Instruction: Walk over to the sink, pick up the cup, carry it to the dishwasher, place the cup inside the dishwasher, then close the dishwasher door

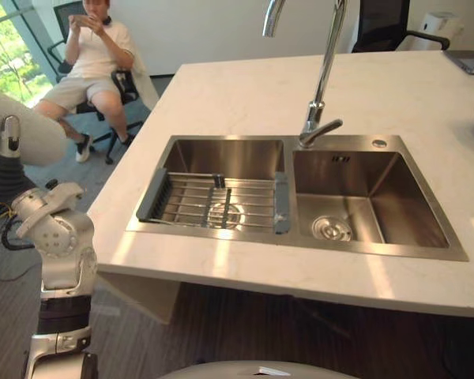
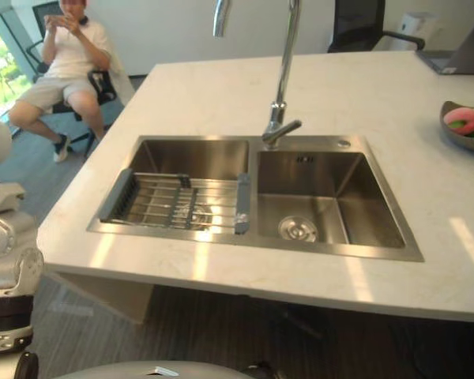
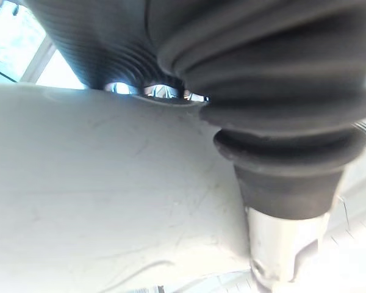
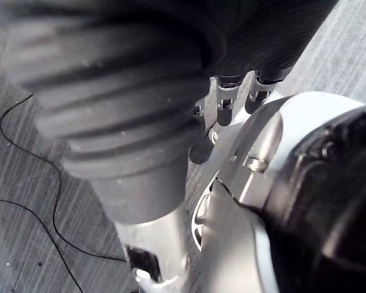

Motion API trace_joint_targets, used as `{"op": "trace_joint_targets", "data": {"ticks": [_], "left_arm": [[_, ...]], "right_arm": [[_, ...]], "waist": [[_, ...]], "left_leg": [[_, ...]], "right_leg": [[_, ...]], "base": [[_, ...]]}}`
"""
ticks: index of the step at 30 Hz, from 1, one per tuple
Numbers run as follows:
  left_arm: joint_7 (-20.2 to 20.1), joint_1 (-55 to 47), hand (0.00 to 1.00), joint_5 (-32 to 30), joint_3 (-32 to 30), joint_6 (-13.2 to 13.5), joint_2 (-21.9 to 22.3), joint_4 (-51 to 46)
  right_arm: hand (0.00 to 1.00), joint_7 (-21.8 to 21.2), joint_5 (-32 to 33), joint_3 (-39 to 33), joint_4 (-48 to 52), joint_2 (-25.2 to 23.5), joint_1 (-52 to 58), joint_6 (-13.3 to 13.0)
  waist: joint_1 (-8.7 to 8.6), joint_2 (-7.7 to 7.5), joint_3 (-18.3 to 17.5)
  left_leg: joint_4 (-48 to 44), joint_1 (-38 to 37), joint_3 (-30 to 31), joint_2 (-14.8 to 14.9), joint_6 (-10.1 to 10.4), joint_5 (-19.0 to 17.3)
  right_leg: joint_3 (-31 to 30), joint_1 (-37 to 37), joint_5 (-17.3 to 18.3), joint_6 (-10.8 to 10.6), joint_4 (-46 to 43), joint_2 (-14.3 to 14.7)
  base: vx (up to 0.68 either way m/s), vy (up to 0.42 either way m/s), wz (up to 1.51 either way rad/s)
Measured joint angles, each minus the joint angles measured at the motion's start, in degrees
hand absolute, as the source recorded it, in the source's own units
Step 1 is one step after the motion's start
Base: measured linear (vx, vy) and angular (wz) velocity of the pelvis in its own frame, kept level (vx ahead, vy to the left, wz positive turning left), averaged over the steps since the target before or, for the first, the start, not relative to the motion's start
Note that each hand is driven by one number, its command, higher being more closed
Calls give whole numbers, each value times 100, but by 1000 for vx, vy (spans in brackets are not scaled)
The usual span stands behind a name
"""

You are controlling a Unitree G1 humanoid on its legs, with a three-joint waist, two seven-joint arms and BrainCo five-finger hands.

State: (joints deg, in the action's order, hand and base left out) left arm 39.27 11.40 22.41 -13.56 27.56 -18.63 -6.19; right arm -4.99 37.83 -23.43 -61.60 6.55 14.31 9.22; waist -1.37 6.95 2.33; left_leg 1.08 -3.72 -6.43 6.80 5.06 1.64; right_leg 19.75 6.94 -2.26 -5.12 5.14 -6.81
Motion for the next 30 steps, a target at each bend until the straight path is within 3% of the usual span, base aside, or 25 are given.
{"op": "trace_joint_targets", "data": {"ticks": [3, 5, 7, 8, 10, 12, 13, 14, 15, 16, 17, 18, 19, 20, 22, 23, 25, 26, 28, 29, 30], "left_arm": [[-112, -207, 100, 45, -153, -59, 177, -27], [-267, -428, 100, 473, -325, -217, 315, -64], [-456, -657, 100, 837, -438, -321, 492, -143], [-659, -807, 100, 1173, -447, -427, 616, -215], [-1018, -1123, 100, 1353, -442, -503, 784, -222], [-1286, -1317, 100, 1377, -444, -515, 854, -221], [-1364, -1324, 100, 1408, -463, -516, 856, -216], [-1491, -1260, 100, 1489, -389, -516, 854, -198], [-1716, -1229, 100, 1576, -218, -511, 845, -183], [-1851, -1198, 100, 1595, -140, -514, 848, -117], [-2149, -942, 100, 1625, -145, -508, 986, 0], [-2217, -828, 100, 1632, -162, -493, 1109, 52], [-2261, -781, 100, 1642, -117, -423, 1172, 227], [-2321, -764, 100, 1608, -59, -420, 1151, 393], [-2342, -725, 100, 1442, 41, -409, 1161, 417], [-2341, -638, 100, 1299, 42, -411, 1169, 392], [-2333, -563, 100, 1156, -16, -423, 1124, 168], [-2339, -548, 100, 1041, -104, -465, 962, -28], [-2394, -540, 100, 989, -240, -476, 598, -120], [-2460, -535, 100, 988, -424, -519, 218, -121], [-2448, -536, 100, 988, -478, -529, 99, -114]], "right_arm": [[0, -11, -17, -51, 39, -61, 105, -1], [0, -88, -237, -62, 46, -60, 185, -3], [0, -144, -397, -167, 43, -72, 218, -4], [0, -156, -455, -256, 37, -86, 224, -2], [0, -160, -450, -362, -10, -73, 208, -3], [0, -187, -446, -528, -22, -74, 156, -8], [0, -201, -449, -608, -42, -91, 141, -9], [0, -207, -450, -745, -171, -126, 83, -41], [0, -211, -441, -955, -231, 31, 67, -49], [0, -211, -435, -1064, -282, 47, 87, -35], [0, -227, -417, -1346, -466, -50, 91, -74], [0, -225, -416, -1423, -471, -75, 132, -115], [0, -232, -439, -1424, -448, -93, 211, -225], [0, -251, -466, -1499, -449, -43, 249, -297], [0, -253, -673, -1504, -454, 147, 235, -346], [0, -254, -709, -1511, -453, 273, 208, -349], [0, -242, -931, -1652, -509, 441, 110, -310], [0, -240, -1078, -1907, -581, 355, 21, -278], [0, -235, -1131, -1969, -564, 153, 18, -272], [0, -184, -1139, -1810, -491, -47, 36, -264], [0, -164, -1196, -1735, -482, -106, 27, -246]], "waist": [[91, -71, -30], [96, -65, -35], [77, -56, -28], [76, -54, -14], [130, -56, -13], [157, 27, 4], [158, -127, -19], [167, -116, -26], [191, 156, -49], [128, 161, -41], [-193, -167, 12], [-146, -217, 24], [-82, -467, 50], [-119, -633, 53], [-164, -606, 50], [-195, -461, 34], [-186, -237, 45], [-190, -266, 69], [-178, -343, 96], [-26, -458, 76], [31, -517, 74]], "left_leg": [[-216, 219, 36, 6, -103, -134], [-314, 251, 108, 10, -138, -158], [-325, 250, -83, 35, -427, -182], [-349, 246, -554, 81, -929, -250], [-458, 291, -1245, 174, -1554, -586], [-427, 368, -1631, 272, -1619, -957], [-339, 363, -1833, 267, -1583, -1005], [-817, 548, -2097, 469, -1591, -829], [-1085, 749, -2357, 638, -2087, 434], [-869, 780, -2306, 483, -1854, 734], [-488, 795, -1956, 277, -1726, 1072], [-1018, 803, -2381, 444, -1900, 559], [-1922, 486, -3154, 755, -1588, 99], [-2229, 148, -3459, 977, -1274, 158], [-2182, -220, -3405, 1282, -844, 436], [-1721, -382, -3250, 1327, -590, 912], [-869, -613, -3121, 1062, -291, 1311], [-443, -758, -3151, 878, 36, 1048], [-131, -960, -3119, 707, 375, 741], [168, -997, -3004, 512, 411, 360], [288, -1007, -2948, 436, 448, 223]], "right_leg": [[230, 49, -149, -14, -3, -6], [364, 130, -173, -10, -7, -8], [546, 239, -140, -40, -44, -42], [688, 306, -117, -54, -47, -112], [901, 306, -50, -36, -172, -242], [1100, 219, 95, 16, -408, -305], [1188, 181, 113, 28, -422, -383], [1533, 42, 209, 90, -691, -544], [1852, -140, 562, 172, -1424, -542], [1745, -353, 986, 194, -1800, -646], [1522, -462, 1053, 224, -1910, -824], [1854, -431, 1055, 168, -2029, -959], [2000, -393, 1079, 193, -2202, -1276], [2269, -313, 1070, 187, -2270, -1573], [2542, -298, 945, 21, -2250, -1750], [2819, -286, 797, -74, -2228, -1757], [3125, -283, 561, -135, -2194, -1791], [3292, -164, 417, -102, -2181, -1876], [3487, 142, 205, -129, -2015, -1912], [3432, 237, 61, -180, -1906, -1956], [3409, 242, 7, -171, -1920, -2007]], "base": [[-85, 5, 11], [-72, -2, 28], [-23, -11, 50], [3, -11, 69], [30, 23, 72], [61, 52, 71], [74, 98, 92], [63, 39, 108], [41, 14, 133], [-44, -80, 221], [-66, -52, 204], [-71, -50, 203], [-35, 14, 127], [-54, 62, 122], [-74, 197, 123], [-51, 275, 119], [-26, 413, 109], [-38, 486, 98], [-58, 460, 88], [-60, 401, 80], [-28, 353, 79]]}}
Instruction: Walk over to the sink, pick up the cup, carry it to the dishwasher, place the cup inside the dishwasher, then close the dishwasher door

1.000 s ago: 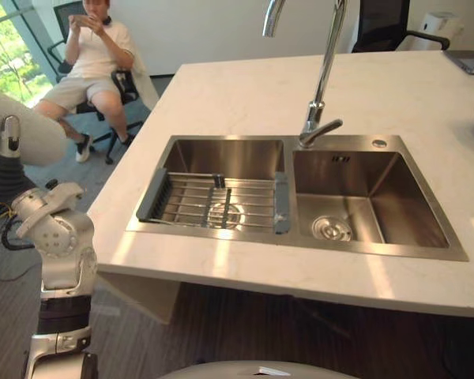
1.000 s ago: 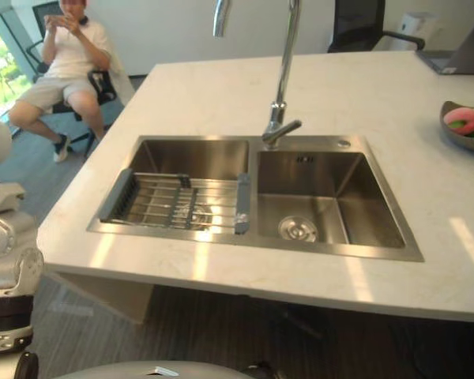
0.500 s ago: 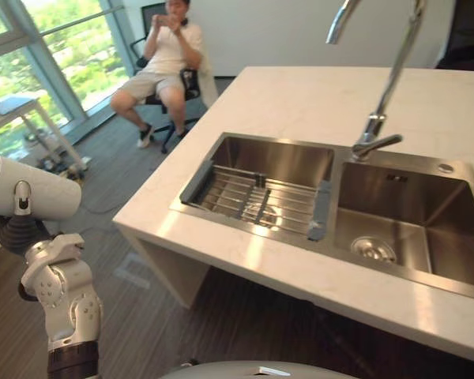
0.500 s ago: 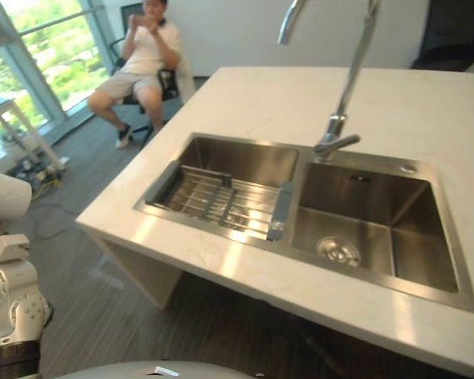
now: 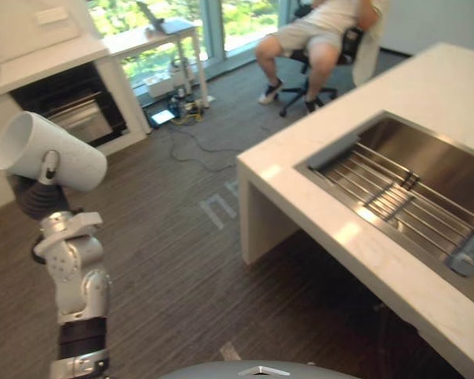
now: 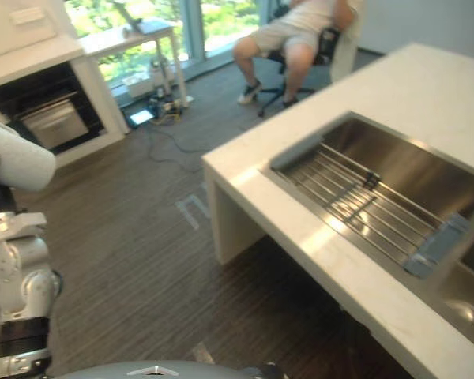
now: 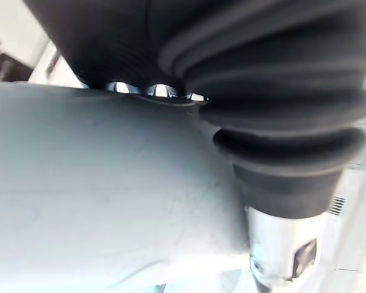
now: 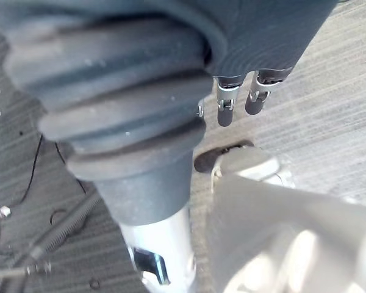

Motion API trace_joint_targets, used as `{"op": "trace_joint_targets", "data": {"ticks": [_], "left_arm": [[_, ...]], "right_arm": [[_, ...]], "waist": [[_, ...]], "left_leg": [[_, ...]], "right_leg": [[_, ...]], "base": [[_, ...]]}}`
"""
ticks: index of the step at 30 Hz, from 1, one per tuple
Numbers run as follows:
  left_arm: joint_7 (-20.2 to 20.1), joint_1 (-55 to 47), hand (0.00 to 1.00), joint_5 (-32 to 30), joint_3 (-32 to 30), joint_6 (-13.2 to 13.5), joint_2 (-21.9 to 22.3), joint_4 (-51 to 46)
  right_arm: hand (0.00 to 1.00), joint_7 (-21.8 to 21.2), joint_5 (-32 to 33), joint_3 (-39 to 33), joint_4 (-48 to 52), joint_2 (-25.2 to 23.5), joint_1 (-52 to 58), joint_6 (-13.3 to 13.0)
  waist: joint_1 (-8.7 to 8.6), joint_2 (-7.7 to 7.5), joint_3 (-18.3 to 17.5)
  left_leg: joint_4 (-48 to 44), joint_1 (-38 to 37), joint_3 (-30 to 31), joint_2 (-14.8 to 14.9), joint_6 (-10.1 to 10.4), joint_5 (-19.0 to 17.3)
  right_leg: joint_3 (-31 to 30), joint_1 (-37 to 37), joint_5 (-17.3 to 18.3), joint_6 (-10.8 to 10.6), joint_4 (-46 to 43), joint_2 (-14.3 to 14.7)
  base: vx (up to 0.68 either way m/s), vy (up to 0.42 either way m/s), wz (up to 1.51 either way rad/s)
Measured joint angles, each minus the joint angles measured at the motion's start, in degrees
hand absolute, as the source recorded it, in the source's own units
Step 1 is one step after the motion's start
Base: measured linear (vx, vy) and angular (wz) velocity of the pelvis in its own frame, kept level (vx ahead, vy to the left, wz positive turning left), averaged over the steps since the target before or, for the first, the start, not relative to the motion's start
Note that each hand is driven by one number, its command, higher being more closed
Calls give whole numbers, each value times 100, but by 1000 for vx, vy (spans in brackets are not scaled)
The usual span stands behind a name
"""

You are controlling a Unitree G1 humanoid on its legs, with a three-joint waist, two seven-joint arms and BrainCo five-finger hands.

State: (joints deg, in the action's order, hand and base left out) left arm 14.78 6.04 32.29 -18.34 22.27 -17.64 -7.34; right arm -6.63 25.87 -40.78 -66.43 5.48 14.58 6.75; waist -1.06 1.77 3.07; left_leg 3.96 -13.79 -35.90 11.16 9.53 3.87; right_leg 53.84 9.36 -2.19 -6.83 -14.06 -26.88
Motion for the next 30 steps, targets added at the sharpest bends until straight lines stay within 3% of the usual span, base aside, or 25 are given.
{"op": "trace_joint_targets", "data": {"ticks": [1, 2, 3, 4, 5, 7, 9, 10, 11, 13, 15, 17, 20, 24, 25, 26, 30], "left_arm": [[-5, -3, 100, 0, -64, -34, -162, 39], [-65, -21, 100, 2, -48, -71, -248, 263], [-90, -30, 100, 3, 132, -101, -213, 490], [-142, -38, 100, 8, 323, -106, -200, 646], [-275, 19, 100, 27, 400, -51, -129, 861], [-311, 215, 100, 136, 662, -43, -72, 1322], [-270, 191, 100, 173, 770, -66, -4, 1404], [-260, 162, 100, 193, 768, -79, 48, 1329], [-289, -24, 100, 210, 790, -101, 311, 1185], [-508, -319, 100, 237, 1098, -177, 557, 1050], [-669, -544, 100, 234, 1461, -341, 730, 1018], [-799, -626, 100, 232, 1822, -654, 825, 1031], [-907, -625, 100, 231, 1877, -873, 837, 1032], [-895, -627, 100, 233, 1830, -875, 698, 1036], [-895, -626, 100, 233, 1824, -875, 665, 1036], [-746, -448, 100, 227, 1620, -848, 615, 1484], [-746, -449, 100, 227, 1623, -848, 617, 1484]], "right_arm": [[0, 69, -119, 12, 18, -113, -23, 9], [0, 182, -147, -7, 29, -208, 1, 81], [0, 185, -148, 18, 74, -192, 105, 97], [0, 190, -152, 29, 90, -206, 190, 73], [0, 194, -120, 145, 117, -241, 226, 74], [0, 187, -91, 438, 263, -253, 329, -61], [0, 180, -95, 654, 323, -255, 301, -234], [0, 175, -102, 842, 382, -273, 206, -280], [0, 175, -159, 1003, 455, -231, 33, -336], [0, 166, -152, 1100, 607, -102, -161, -430], [0, 164, -144, 1293, 706, 2, -362, -388], [0, 162, -93, 1532, 709, 83, -622, -190], [0, 56, -67, 1847, 725, 95, -698, 54], [0, -262, 313, 2226, 721, 84, -666, 358], [0, -325, 331, 2278, 723, 76, -646, 374], [0, -461, 805, 2847, 725, 218, -570, 549], [0, -461, 806, 2844, 721, 218, -556, 548]], "waist": [[58, -103, 33], [108, -301, 45], [63, -249, 57], [60, -164, 54], [-25, -112, 76], [-132, -122, 94], [-131, -248, 156], [-112, -417, 208], [-117, -443, 207], [-32, -257, 182], [11, -162, 213], [-25, -147, 217], [-89, -215, 242], [-55, -400, 169], [-65, -398, 167], [-282, -293, -51], [-293, -291, -50]], "left_leg": [[52, 23, 134, -139, 60, -166], [51, 183, 483, -407, -108, -221], [51, 243, 861, -462, -222, -264], [49, 333, 1245, -417, -289, -288], [-18, 538, 1788, -274, -418, -328], [-76, 769, 2643, -304, -470, -227], [-91, 728, 3074, -486, -476, -222], [-86, 667, 3200, -672, -463, -240], [-119, 658, 3363, -740, -437, -303], [-108, 619, 3465, -682, -421, -322], [-115, 645, 3460, -612, -406, -325], [-99, 648, 3432, -553, -397, -324], [-76, 602, 3363, -541, -395, -323], [-5, 586, 3087, -577, -405, -320], [17, 570, 3044, -582, -409, -317], [41, 572, 2726, -565, -381, -259], [41, 572, 2725, -566, -381, -259]], "right_leg": [[-42, 5, -69, 49, -109, -168], [-362, -32, -303, 388, -608, -597], [-1012, -216, -670, 909, -1076, -733], [-2089, -538, -461, 762, -1410, -486], [-3392, -732, 762, 461, -1424, 337], [-4746, -883, 1428, 138, -902, 1511], [-5032, -980, 1276, 173, -203, 1932], [-5195, -1117, 889, 217, -29, 1976], [-5259, -1160, 1028, 146, -253, 1955], [-5277, -993, 1017, 153, 11, 1987], [-5157, -795, 882, 162, 388, 2053], [-5148, -700, 745, 183, 635, 2130], [-5183, -535, 558, 159, 966, 2143], [-5339, -516, 282, 108, 1359, 2118], [-5347, -516, 254, 107, 1394, 2114], [-5433, -535, -181, 97, 1893, 2127], [-5433, -536, -181, 97, 1896, 2128]], "base": [[22, 300, 100], [8, 316, 154], [13, 222, 184], [19, 133, 220], [54, 56, 234], [82, 25, 229], [101, 11, 145], [63, -23, 113], [58, -6, 69], [86, 0, 38], [30, -31, 11], [-4, -4, -2], [-27, 17, -12], [-21, 46, -31], [-8, 26, -19], [-5, 7, -7], [0, 0, 0]]}}
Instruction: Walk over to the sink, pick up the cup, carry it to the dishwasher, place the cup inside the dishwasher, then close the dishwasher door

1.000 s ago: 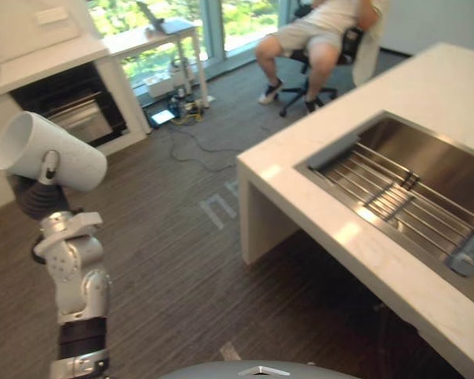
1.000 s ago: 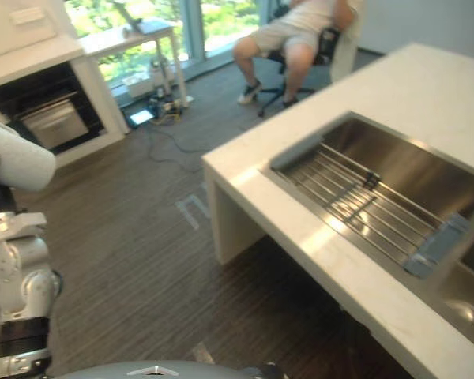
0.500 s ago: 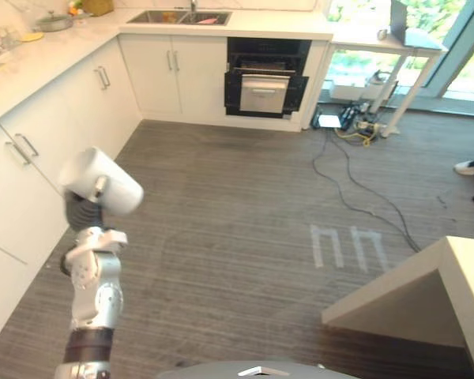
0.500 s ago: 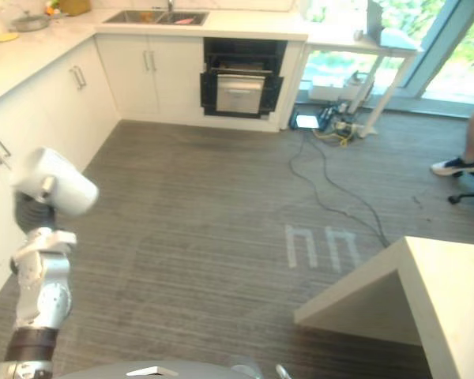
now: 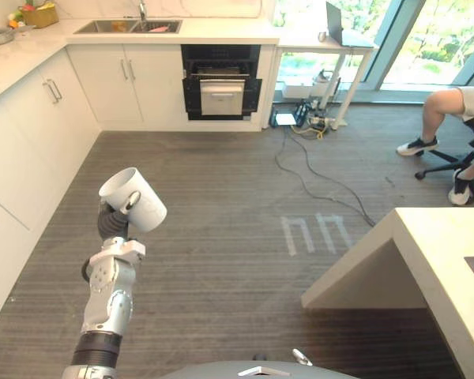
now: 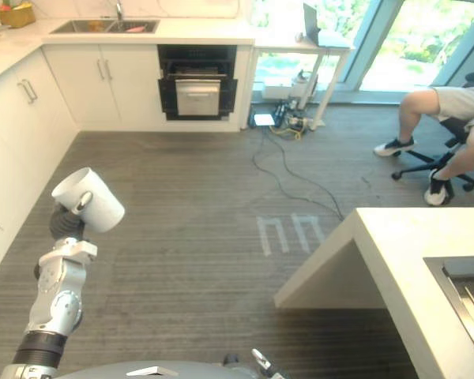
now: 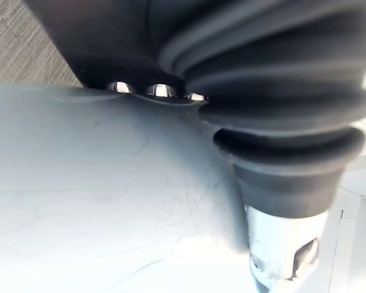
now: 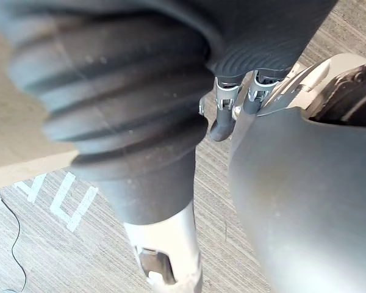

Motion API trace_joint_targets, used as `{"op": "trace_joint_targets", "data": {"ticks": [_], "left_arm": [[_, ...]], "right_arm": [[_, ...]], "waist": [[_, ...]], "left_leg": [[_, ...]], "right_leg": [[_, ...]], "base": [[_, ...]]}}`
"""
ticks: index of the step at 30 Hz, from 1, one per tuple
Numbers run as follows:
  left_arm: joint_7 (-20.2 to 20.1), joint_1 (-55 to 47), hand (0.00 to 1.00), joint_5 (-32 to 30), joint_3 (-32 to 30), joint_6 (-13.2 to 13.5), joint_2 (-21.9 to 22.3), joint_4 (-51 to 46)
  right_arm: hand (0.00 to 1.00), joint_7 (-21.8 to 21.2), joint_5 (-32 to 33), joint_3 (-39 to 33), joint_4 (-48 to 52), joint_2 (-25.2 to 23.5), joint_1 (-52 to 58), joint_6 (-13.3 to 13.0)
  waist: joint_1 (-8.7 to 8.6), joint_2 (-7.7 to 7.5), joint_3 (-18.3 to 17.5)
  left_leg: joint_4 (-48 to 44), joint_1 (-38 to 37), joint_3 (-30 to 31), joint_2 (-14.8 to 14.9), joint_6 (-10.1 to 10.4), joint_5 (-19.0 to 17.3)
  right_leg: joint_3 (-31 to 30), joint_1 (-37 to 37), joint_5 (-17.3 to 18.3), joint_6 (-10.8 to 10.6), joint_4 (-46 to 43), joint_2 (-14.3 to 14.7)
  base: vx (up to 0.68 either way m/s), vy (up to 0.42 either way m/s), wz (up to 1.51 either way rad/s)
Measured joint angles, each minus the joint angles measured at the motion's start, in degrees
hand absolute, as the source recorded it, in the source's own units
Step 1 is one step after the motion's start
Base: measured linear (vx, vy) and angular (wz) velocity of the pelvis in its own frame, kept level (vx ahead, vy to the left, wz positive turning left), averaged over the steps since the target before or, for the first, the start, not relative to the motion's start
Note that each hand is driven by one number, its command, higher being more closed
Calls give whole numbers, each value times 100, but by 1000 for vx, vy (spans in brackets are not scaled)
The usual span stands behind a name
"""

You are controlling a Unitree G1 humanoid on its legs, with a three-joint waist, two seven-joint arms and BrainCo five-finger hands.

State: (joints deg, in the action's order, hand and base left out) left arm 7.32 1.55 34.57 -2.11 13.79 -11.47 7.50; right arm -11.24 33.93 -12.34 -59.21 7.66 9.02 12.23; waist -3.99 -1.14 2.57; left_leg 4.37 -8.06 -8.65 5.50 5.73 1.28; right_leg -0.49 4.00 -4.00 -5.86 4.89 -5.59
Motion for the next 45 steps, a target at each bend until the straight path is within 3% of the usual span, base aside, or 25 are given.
{"op": "trace_joint_targets", "data": {"ticks": [7, 9, 12, 13, 14, 15, 16, 17, 18, 19, 21, 23, 25, 27, 30, 32, 34, 35, 36, 37, 39, 40, 42, 43, 45], "left_arm": [[-219, -212, 100, 4, 268, -316, 134, -2], [-278, -335, 100, 1, 412, -540, 222, -2], [-432, -308, 100, -192, 952, -941, 546, -84], [-504, -330, 100, -336, 1136, -1075, 665, -222], [-500, -351, 100, -396, 1186, -1155, 736, -249], [-499, -338, 100, -401, 1184, -1177, 735, -249], [-500, -302, 100, -402, 1168, -1190, 700, -262], [-495, -316, 100, -401, 1110, -1191, 691, -281], [-485, -358, 100, -404, 1024, -1193, 655, -290], [-482, -358, 100, -428, 993, -1194, 612, -297], [-493, -358, 100, -588, 1020, -1225, 451, -595], [-525, -312, 100, -687, 1155, -1230, 458, -747], [-639, -256, 100, -800, 1317, -1233, 483, -833], [-799, -266, 100, -852, 1354, -1234, 489, -1020], [-977, -289, 100, -853, 1288, -1221, 666, -1495], [-1075, -326, 100, -891, 1223, -1218, 821, -1576], [-1074, -423, 100, -889, 1226, -1217, 881, -1577], [-1071, -497, 100, -889, 1226, -1201, 930, -1577], [-1068, -554, 100, -889, 1225, -1146, 963, -1577], [-1067, -713, 100, -897, 1215, -996, 1008, -1581], [-1060, -854, 100, -901, 1127, -892, 1040, -1578], [-1041, -903, 100, -897, 1066, -876, 1034, -1575], [-988, -976, 100, -901, 952, -838, 1041, -1570], [-914, -999, 100, -952, 860, -757, 1025, -1567], [-867, -1011, 100, -1167, 774, -562, 1037, -1575]], "right_arm": [[0, 1, -1, -251, -26, -59, 176, -268], [0, 32, -2, -390, -29, -68, 206, -383], [0, 293, 2, -766, -142, -96, 309, -734], [0, 444, -6, -876, -269, 11, 304, -893], [0, 484, -27, -866, -244, 16, 317, -1024], [0, 524, -55, -839, -241, -11, 309, -1088], [0, 589, -68, -766, -229, -63, 309, -1190], [0, 659, -85, -670, -194, -81, 243, -1264], [0, 728, -179, -558, 78, -131, 254, -1278], [0, 818, -210, -453, 326, -170, 281, -1296], [0, 1204, -488, -14, 1471, -320, 334, -1389], [0, 1453, -533, 160, 2341, -429, 393, -1393], [0, 1655, -580, 210, 2904, -507, 465, -1498], [0, 1780, -666, 293, 3208, -502, 613, -1609], [0, 1789, -669, 329, 3679, -471, 783, -1666], [0, 1804, -683, 374, 3820, -502, 838, -1713], [0, 1803, -733, 555, 4045, -565, 897, -1714], [0, 1802, -732, 550, 4328, -681, 1052, -1764], [0, 1801, -733, 548, 4451, -704, 1115, -1810], [0, 1783, -735, 540, 4596, -689, 1181, -1897], [0, 1781, -775, 531, 4767, -678, 1170, -2038], [0, 1770, -863, 523, 4825, -596, 1132, -2124], [0, 1752, -838, 520, 4919, -452, 1009, -2223], [0, 1749, -825, 477, 4918, -418, 793, -2267], [0, 1682, -624, 406, 4915, -401, 461, -2388]], "waist": [[-14, 78, 9], [-7, 161, 6], [-104, 110, 52], [-70, 183, 134], [-82, 239, 148], [-102, 231, 151], [-106, 166, 183], [-81, 214, 256], [-74, 194, 266], [-85, 179, 269], [-65, 56, 339], [-48, -19, 404], [-36, -77, 457], [-15, -155, 480], [16, 228, 396], [-80, 463, 351], [-111, 451, 360], [-106, 459, 372], [-103, 492, 366], [-74, 574, 351], [-51, 594, 381], [-30, 520, 418], [117, 472, 441], [220, 437, 435], [232, 339, 417]], "left_leg": [[0, -13, -40, -28, -25, -17], [0, -15, -103, -60, -63, -52], [-407, 36, -323, -416, -300, -393], [-545, -5, -224, -509, -371, -533], [-603, -105, -102, -570, -451, -593], [-641, -137, -3, -588, -489, -616], [-709, -210, 216, -616, -583, -666], [-767, -270, 310, -601, -644, -719], [-858, -296, 382, -520, -679, -801], [-875, -297, 413, -485, -683, -824], [-933, -301, 444, -479, -739, -905], [-1019, -275, 449, -459, -711, -1045], [-1265, -311, 504, -450, -635, -1347], [-1560, -521, 609, -477, -529, -1782], [-1722, -858, 686, -177, -414, -2267], [-2030, -886, 685, -27, -436, -2145], [-3061, -664, 666, 54, -379, -1823], [-4267, -153, 675, 212, 74, -1291], [-4861, 136, 673, 325, 205, -855], [-5918, 611, 594, 636, 301, 24], [-7200, 1329, 257, 1105, 28, -249], [-7462, 1723, 44, 1254, -303, -589], [-6857, 2121, -186, 1241, -405, -1085], [-5835, 2199, -382, 1103, -372, -1335], [-2921, 2072, -492, 553, -276, -1014]], "right_leg": [[381, 0, 28, 30, -4, -64], [856, -79, 124, 9, -269, -231], [1405, -427, 782, -178, -1698, -964], [1575, -756, 956, 103, -2849, -1232], [1602, -1136, 695, 652, -3929, -1475], [1494, -1285, 481, 928, -4328, -1540], [1148, -1588, -157, 927, -5004, -1604], [861, -1879, -290, 661, -5407, -1558], [730, -2049, 360, 435, -5535, -1315], [720, -2096, 572, 395, -5408, -1175], [771, -2187, 803, 185, -3986, -653], [759, -2114, 570, 49, -2320, -246], [728, -1931, 349, 72, -1115, -46], [812, -1723, 500, 193, -1316, -90], [1161, -1927, 236, 404, -2464, -53], [1342, -1979, 815, 627, -3102, -17], [1429, -1675, 1184, 655, -3196, -5], [1450, -1398, 1362, 654, -3137, 45], [1450, -1266, 1446, 669, -3086, 119], [1425, -965, 1567, 752, -2922, 309], [1379, -610, 1844, 854, -2916, 484], [1332, -362, 2005, 907, -2908, 495], [1191, 0, 2157, 901, -2742, 469], [1027, 160, 2180, 833, -2615, 384], [836, 456, 2189, 624, -2331, 139]], "base": [[-4, -1, -3], [-10, 32, -12], [16, 137, 56], [-4, 151, 72], [-30, 146, 64], [-19, 169, 75], [44, 150, 64], [63, 133, 59], [86, 113, 36], [86, 84, 30], [148, 38, 11], [243, -75, 2], [290, -145, 19], [345, -177, 25], [528, -194, 26], [386, -177, 32], [474, -255, 23], [381, -188, 11], [407, -136, -8], [442, -87, -27], [474, -59, -26], [488, -52, -23], [466, -4, -48], [467, 108, -67], [553, 182, -50]]}}
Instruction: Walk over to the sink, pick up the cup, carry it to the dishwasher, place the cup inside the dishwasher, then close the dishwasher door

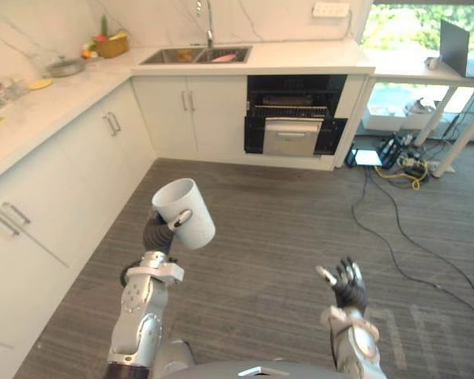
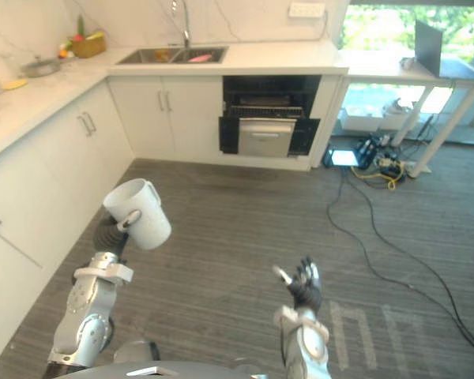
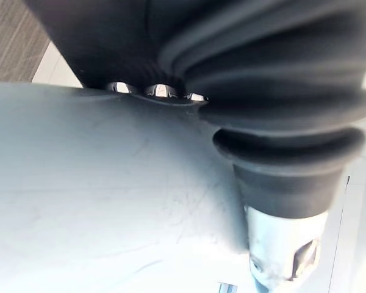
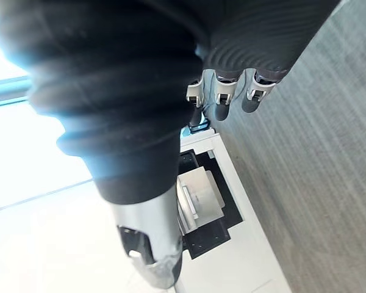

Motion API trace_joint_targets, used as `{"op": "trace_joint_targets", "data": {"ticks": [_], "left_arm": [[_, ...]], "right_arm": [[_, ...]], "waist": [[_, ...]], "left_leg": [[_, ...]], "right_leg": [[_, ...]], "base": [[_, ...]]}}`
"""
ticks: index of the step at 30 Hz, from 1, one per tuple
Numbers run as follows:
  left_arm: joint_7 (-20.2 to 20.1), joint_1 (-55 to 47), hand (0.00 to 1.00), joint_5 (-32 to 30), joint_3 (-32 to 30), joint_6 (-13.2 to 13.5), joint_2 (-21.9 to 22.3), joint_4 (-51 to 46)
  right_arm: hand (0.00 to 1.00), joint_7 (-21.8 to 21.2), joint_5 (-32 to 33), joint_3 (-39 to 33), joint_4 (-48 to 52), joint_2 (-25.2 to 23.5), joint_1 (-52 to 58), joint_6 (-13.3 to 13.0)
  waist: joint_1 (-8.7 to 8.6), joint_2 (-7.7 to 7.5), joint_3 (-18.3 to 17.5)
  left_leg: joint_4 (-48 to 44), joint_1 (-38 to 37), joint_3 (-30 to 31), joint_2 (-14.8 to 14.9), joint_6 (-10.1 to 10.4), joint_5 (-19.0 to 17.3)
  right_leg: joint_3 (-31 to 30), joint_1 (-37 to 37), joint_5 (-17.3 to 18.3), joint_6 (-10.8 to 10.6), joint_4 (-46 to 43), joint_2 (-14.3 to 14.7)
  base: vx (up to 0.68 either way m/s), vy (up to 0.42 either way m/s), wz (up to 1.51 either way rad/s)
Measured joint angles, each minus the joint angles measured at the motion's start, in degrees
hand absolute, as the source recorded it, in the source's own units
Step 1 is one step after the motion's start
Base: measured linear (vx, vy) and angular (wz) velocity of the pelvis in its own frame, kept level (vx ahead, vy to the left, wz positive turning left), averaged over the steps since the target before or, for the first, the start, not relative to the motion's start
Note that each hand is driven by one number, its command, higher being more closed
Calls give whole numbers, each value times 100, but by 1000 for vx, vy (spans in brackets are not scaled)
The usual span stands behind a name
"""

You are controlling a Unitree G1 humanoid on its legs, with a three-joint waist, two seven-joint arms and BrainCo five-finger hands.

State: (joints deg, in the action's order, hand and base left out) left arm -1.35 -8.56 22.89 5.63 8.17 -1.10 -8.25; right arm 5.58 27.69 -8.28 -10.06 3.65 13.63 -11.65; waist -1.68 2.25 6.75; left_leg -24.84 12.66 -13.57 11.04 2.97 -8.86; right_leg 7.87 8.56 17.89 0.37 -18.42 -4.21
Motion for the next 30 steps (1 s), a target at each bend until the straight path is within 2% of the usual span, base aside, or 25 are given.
{"op": "trace_joint_targets", "data": {"ticks": [1, 2, 3, 4, 5, 6, 9, 10, 11, 12, 13, 14, 15, 17, 18, 19, 20, 21, 22, 23, 24, 26, 28, 29, 30], "left_arm": [[9, -2, 100, -83, -3, 37, 10, -13], [16, 0, 100, -190, -43, 100, 9, -29], [27, -9, 100, -231, -133, 135, -11, 5], [37, -20, 100, -230, -192, 144, -33, 27], [49, -31, 100, -225, -241, 166, -55, 65], [60, -10, 100, -212, -358, 190, -123, 101], [53, 47, 100, -163, -465, 189, -126, 149], [58, 44, 100, -163, -497, 177, -125, 190], [75, 47, 100, -164, -552, 174, -133, 211], [90, 56, 100, -169, -548, 176, -177, 205], [116, 71, 100, -174, -538, 172, -258, 204], [185, 45, 100, -174, -536, 166, -263, 204], [225, 45, 100, -174, -536, 161, -277, 203], [321, 48, 100, -172, -530, 160, -337, 157], [324, 49, 100, -172, -507, 160, -338, 134], [319, 47, 100, -172, -470, 158, -342, 83], [294, 9, 100, -172, -375, 151, -356, -34], [235, -100, 100, -169, -303, 153, -393, -241], [208, -156, 100, -169, -252, 152, -392, -268], [193, -300, 100, -169, -92, 140, -325, -262], [190, -341, 100, -166, -24, 140, -266, -261], [188, -272, 100, -159, 120, 139, -172, -291], [161, -228, 100, -97, 180, 103, -132, -381], [116, -221, 100, -47, 208, 100, -88, -435], [88, -226, 100, -46, 262, 105, 7, -493]], "right_arm": [[0, -42, 18, -33, 1, 29, -44, -27], [0, -159, 28, -138, -64, 59, -120, -61], [0, -211, 128, -147, -194, 110, -209, -77], [0, -260, 146, -140, -293, 94, -228, -78], [0, -324, 170, -122, -436, 74, -222, -80], [0, -382, 169, -122, -557, 13, -197, -60], [0, -391, 154, -263, -630, -32, -212, 38], [0, -395, 126, -314, -692, -70, -211, 141], [0, -423, 115, -282, -698, -138, -223, 192], [0, -437, 110, -246, -694, -173, -222, 192], [0, -498, 93, -155, -694, -234, -222, 192], [0, -570, -52, -13, -690, -237, -125, 192], [0, -580, -118, 66, -688, -237, -71, 192], [0, -623, -98, 318, -643, -294, 34, 182], [0, -633, -89, 333, -625, -321, 42, 180], [0, -638, -84, 351, -576, -347, 91, 177], [0, -648, -83, 367, -399, -379, 252, 174], [0, -685, -60, 385, -89, -424, 459, 128], [0, -704, -41, 431, 57, -406, 568, 88], [0, -809, -16, 525, 289, -222, 686, -2], [0, -829, -21, 587, 426, -98, 665, -10], [0, -796, -29, 654, 662, -59, 558, -11], [0, -770, -35, 735, 745, -124, 500, -1], [0, -769, -44, 782, 831, -153, 472, 15], [0, -775, -60, 809, 1043, -140, 604, 19]], "waist": [[-10, 27, -16], [21, 89, -15], [79, 111, -15], [94, 73, -16], [81, -53, -15], [-9, -286, -60], [-110, -497, -51], [-52, -529, -56], [-35, -518, -44], [-37, -517, -25], [-79, -493, 47], [-105, -391, 102], [-124, -332, 132], [-208, -379, 145], [-240, -372, 148], [-273, -325, 151], [-255, -348, 134], [-255, -528, 150], [-280, -568, 160], [-240, -414, 116], [-210, -252, 81], [-160, -67, -23], [-196, -71, -27], [-179, -59, -25], [-163, -9, -20]], "left_leg": [[811, -3, 78, -111, 57, 266], [1438, 147, 315, -158, 274, 655], [1424, 151, 316, -150, 306, 1033], [1344, 56, 271, -208, 198, 1312], [1153, -2, 256, -315, -47, 1488], [840, 35, 235, -530, -198, 1131], [295, -161, 44, -863, -472, 526], [331, -481, -127, -978, -563, 320], [518, -846, -221, -1079, -620, 172], [614, -1036, -238, -1129, -645, 122], [761, -1418, -248, -1179, -695, -5], [933, -1787, -254, -1153, -701, -101], [1041, -1944, -253, -1149, -677, -127], [1280, -2204, -256, -1110, -622, -273], [1315, -2223, -243, -1069, -595, -289], [1387, -2268, -200, -982, -547, -317], [1536, -2363, -124, -947, -482, -353], [1641, -2542, -24, -1036, -296, -434], [1619, -2652, 41, -1024, -168, -494], [1591, -2914, 98, -869, -76, -698], [1550, -2997, 77, -734, -57, -841], [1242, -2966, 115, -549, -37, -902], [337, -2794, 121, -362, -64, -876], [-449, -2549, 110, -210, -23, -754], [-1728, -2013, 148, 90, 149, -270]], "right_leg": [[-55, 64, -7, -18, 73, -16], [-208, 165, 11, -64, 211, -12], [-425, 363, 83, -190, 309, -31], [-533, 488, 114, -242, 344, -86], [-677, 613, 116, -247, 316, -225], [-790, 586, 76, -264, 87, -484], [-1020, 255, -321, -652, -1191, -893], [-1026, -45, -782, -898, -1973, -1100], [-980, -383, -1506, -1053, -2828, -1324], [-863, -552, -1671, -963, -3296, -1467], [-582, -945, -1429, -596, -4310, -1642], [-315, -1267, -1149, -350, -4809, -1627], [-180, -1436, -1034, -313, -4861, -1609], [152, -2184, -597, -284, -4037, -1262], [248, -2320, -544, -291, -3507, -1129], [438, -2387, -600, -339, -2338, -868], [600, -2285, -984, -394, -599, -581], [760, -2125, -1625, -260, 689, -439], [720, -2019, -2009, -134, 728, -403], [712, -1935, -2248, 42, 437, -291], [730, -1986, -2074, 220, 145, -188], [747, -2154, -1537, 250, -410, -85], [891, -1966, -1147, 269, -637, -82], [906, -1786, -983, 258, -659, -52], [951, -1498, -801, 241, -624, 12]], "base": [[516, 227, -38], [506, 282, -58], [505, 312, -71], [518, 327, -63], [533, 324, -26], [633, 377, -1], [551, 329, 2], [463, 258, -42], [426, 250, -44], [350, 192, -27], [280, 131, -18], [263, 99, -17], [210, 60, -21], [187, -6, -11], [210, -77, 8], [254, -104, 19], [380, -147, 29], [388, -144, 33], [553, -170, 22], [470, -126, 4], [464, -112, -8], [429, -138, -5], [431, -179, 12], [286, -107, 22], [388, -92, 29]]}}
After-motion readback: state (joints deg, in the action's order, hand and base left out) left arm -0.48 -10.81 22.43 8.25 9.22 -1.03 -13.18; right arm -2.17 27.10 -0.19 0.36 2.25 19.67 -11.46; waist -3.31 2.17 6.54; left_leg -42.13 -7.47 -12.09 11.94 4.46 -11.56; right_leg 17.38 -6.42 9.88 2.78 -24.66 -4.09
